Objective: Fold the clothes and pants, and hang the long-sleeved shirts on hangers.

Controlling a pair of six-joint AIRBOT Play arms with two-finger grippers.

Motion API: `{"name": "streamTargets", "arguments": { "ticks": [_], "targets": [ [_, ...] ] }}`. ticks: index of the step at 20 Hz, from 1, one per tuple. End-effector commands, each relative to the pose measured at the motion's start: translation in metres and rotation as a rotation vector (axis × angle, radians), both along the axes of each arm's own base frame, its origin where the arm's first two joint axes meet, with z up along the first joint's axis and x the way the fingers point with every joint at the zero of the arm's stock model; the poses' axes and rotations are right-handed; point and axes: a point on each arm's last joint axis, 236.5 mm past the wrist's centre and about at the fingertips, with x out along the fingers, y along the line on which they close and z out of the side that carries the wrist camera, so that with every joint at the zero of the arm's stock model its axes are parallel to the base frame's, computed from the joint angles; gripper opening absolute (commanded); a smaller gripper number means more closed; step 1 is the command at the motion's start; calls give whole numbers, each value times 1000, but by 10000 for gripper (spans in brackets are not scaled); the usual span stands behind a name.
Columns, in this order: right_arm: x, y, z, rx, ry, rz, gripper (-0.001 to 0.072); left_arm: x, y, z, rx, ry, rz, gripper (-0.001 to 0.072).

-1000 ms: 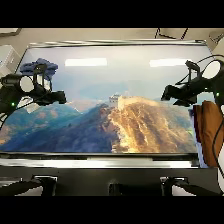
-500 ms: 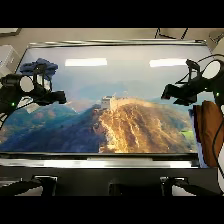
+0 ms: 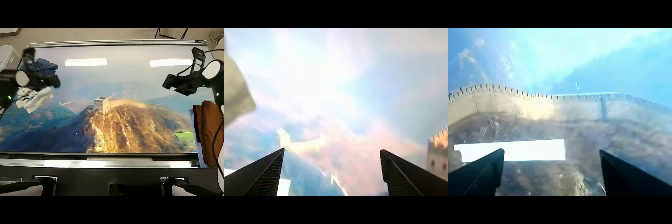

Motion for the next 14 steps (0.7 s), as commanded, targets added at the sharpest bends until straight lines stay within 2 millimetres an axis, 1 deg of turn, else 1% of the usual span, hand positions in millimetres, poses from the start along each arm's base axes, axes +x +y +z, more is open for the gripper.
{"name": "streamTargets", "arguments": {
  "ticks": [1,2,3,4,5,6,7,9,11,13,14],
  "targets": [
    [6,0,3,-15,-34,18,693,28,114,16,-104,-18,289,713],
    [4,0,2,-15,-24,21,690,21,149,-2,-213,50,409,713],
    [2,0,0,-16,-14,25,674,14,172,-20,-329,100,501,713],
    [1,0,0,-16,-10,27,666,11,189,-38,-451,123,571,713],
    [1,1,0,-14,-9,27,666,10,202,-55,-531,141,610,713],
    [1,1,0,-12,-10,27,666,11,211,-70,-561,152,638,714],
    [1,1,0,-12,-10,27,666,15,219,-82,-563,148,655,714],
    [0,2,-1,-9,-2,29,666,33,230,-102,-561,97,679,713],
    [-5,3,-3,-4,18,34,667,50,232,-122,-573,62,691,714],
    [-12,6,-6,6,51,43,668,53,231,-147,-579,83,702,713],
    [-16,9,-8,17,71,49,668,58,232,-155,-584,73,709,713]
  ]
}}
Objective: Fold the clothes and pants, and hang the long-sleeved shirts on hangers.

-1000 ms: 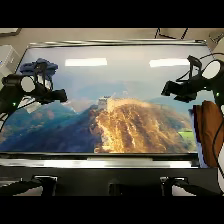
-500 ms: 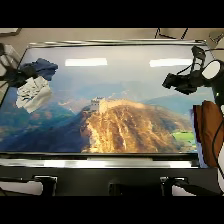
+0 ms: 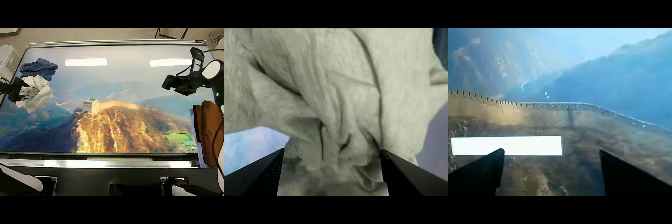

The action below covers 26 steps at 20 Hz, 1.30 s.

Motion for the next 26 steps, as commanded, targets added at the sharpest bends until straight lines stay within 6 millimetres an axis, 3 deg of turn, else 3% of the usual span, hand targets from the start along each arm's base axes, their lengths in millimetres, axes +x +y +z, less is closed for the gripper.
{"name": "streamTargets", "arguments": {
  "ticks": [1,3,4,5,6,8,9,10,11,13,15,16,17,19,21,23,24,26],
  "targets": [
    [-16,8,-6,26,70,21,668,22,8,-27,-11,-62,40,712],
    [-27,10,-10,38,124,17,669,45,0,-17,15,-166,-12,708],
    [-31,11,-12,42,144,15,669,52,-7,-13,12,-195,-23,665],
    [-34,12,-12,46,155,19,669,53,-13,-12,2,-197,-29,385],
    [-35,13,-13,50,162,22,669,52,-21,-9,-18,-192,-44,26],
    [-35,13,-12,49,160,23,669,48,-37,12,-48,-193,-83,29],
    [-35,12,-11,42,155,32,669,48,-42,38,-19,-227,-115,28],
    [-35,12,-10,33,148,48,669,49,-46,78,56,-294,-169,28],
    [-35,11,-7,23,138,62,669,47,-54,131,161,-377,-238,28],
    [-36,7,3,-4,102,71,669,25,-92,245,328,-548,-362,28],
    [-37,4,21,-25,58,70,669,-23,-159,355,452,-729,-486,28],
    [-39,2,32,-36,31,67,669,-51,-194,398,485,-814,-541,28],
    [-42,1,42,-41,5,66,669,-83,-234,437,495,-907,-591,28],
    [-49,-1,67,-57,-64,60,669,-140,-304,486,464,-1070,-686,28],
    [-55,-4,96,-79,-153,48,668,-189,-370,516,339,-1219,-760,28],
    [-61,-11,126,-113,-252,28,668,-214,-425,513,206,-1277,-836,28],
    [-65,-16,139,-139,-295,16,668,-217,-449,499,129,-1257,-861,28],
    [-76,-28,159,-196,-349,-7,669,-215,-502,442,16,-1144,-917,28]
  ]
}}
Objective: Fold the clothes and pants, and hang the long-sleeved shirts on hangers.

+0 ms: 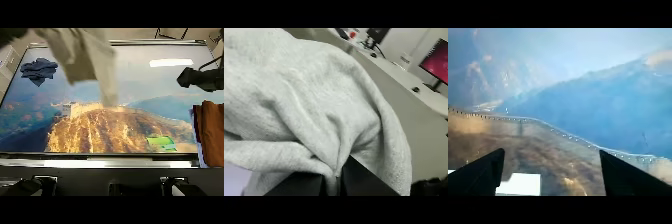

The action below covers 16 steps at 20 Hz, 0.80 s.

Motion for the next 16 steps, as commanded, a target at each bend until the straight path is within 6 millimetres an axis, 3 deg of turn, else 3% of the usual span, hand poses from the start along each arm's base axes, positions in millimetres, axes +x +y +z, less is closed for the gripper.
{"name": "streamTargets", "arguments": {
  "ticks": [1,3,5,8,9,10,11,12,13,14,16],
  "targets": [
    [-18,-23,38,-100,-116,-51,669,-27,-89,-67,-71,163,-146,28],
    [-28,-32,40,-137,-102,-69,669,-26,-129,-163,-66,402,-170,28],
    [-36,-32,29,-139,-45,-66,668,-31,-151,-263,-47,643,-144,28],
    [-44,-29,-1,-135,96,-39,666,-54,-158,-399,30,956,-64,28],
    [-45,-27,-12,-128,145,-32,666,-64,-155,-436,51,1066,-26,28],
    [-45,-24,-26,-116,199,-21,666,-71,-153,-458,64,1149,-4,32],
    [-46,-21,-41,-104,255,-6,666,-71,-153,-466,51,1192,4,173],
    [-47,-18,-55,-91,304,4,666,-63,-151,-459,27,1192,1,579],
    [-47,-14,-69,-81,348,24,666,-51,-145,-444,45,1148,-25,710],
    [-46,-7,-84,-56,387,48,667,-40,-135,-426,113,1083,-74,710],
    [-48,14,-111,20,461,115,674,-20,-92,-387,251,997,-154,709]
  ]
}}
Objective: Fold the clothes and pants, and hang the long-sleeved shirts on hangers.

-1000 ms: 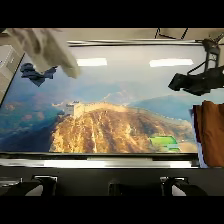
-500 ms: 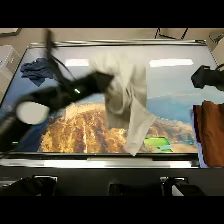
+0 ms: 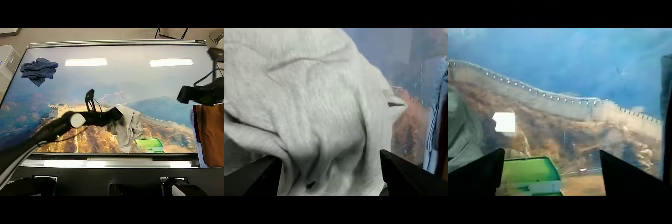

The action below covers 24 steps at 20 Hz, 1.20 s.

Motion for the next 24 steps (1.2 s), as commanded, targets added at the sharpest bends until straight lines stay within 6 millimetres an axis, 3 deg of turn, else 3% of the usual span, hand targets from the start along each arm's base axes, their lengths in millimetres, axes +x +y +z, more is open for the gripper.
{"name": "streamTargets", "arguments": {
  "ticks": [1,2,4,6,7,11,14,16,17,18,24],
  "targets": [
    [-11,39,-49,154,169,90,684,12,64,32,130,-31,-190,709],
    [-15,53,-61,212,203,119,690,15,94,38,171,-7,-205,710],
    [-21,74,-84,311,256,137,695,7,141,32,208,94,-220,709],
    [-26,84,-108,364,291,115,695,-5,164,10,219,184,-217,708],
    [-29,87,-119,385,307,100,695,-11,166,-4,218,214,-207,708],
    [-50,99,-148,450,381,67,695,-23,136,-54,99,249,-156,707],
    [-59,100,-156,453,411,62,695,-26,105,-81,17,266,-152,706],
    [-59,100,-156,454,413,61,695,-20,87,-91,-29,260,-140,703],
    [-59,100,-156,456,413,61,695,-16,80,-94,-50,257,-128,668],
    [-59,101,-156,459,413,61,695,-13,75,-99,-62,253,-116,587],
    [-59,102,-155,465,414,57,694,-1,64,-118,-49,232,-47,576]
  ]
}}
